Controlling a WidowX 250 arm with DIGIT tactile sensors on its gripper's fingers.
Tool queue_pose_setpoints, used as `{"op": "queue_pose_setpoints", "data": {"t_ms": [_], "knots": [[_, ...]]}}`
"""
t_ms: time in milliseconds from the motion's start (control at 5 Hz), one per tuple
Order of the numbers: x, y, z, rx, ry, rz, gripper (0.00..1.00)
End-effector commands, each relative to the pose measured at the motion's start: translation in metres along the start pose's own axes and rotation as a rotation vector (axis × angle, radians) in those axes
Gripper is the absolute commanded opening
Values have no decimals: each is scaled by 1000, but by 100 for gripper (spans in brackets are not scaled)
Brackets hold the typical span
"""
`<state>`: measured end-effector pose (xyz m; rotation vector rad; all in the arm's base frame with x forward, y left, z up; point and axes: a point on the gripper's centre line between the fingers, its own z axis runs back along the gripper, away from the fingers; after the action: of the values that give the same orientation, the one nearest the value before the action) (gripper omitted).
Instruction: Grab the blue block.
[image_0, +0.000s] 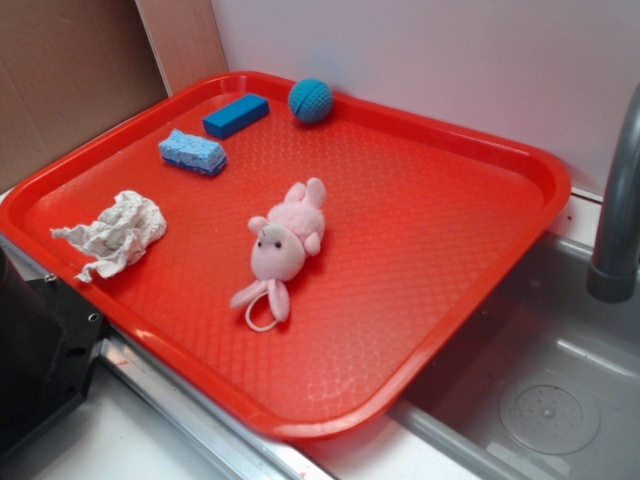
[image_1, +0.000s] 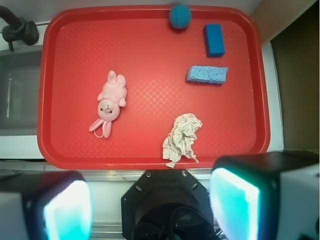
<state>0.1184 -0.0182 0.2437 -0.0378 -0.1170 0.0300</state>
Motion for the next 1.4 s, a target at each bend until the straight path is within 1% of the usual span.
{"op": "queue_pose_setpoints", "data": {"t_ms": [0, 200, 400, 800, 1000, 1200], "knots": [[0, 0, 0, 0, 0, 0, 100], [11, -1, -8, 50, -3, 17, 100], [26, 4, -19, 85, -24, 88, 100], [59, 39, -61, 127, -57, 251, 100], [95, 67, -95, 144, -68, 289, 100], [121, 87, -117, 192, -86, 287, 100]]}}
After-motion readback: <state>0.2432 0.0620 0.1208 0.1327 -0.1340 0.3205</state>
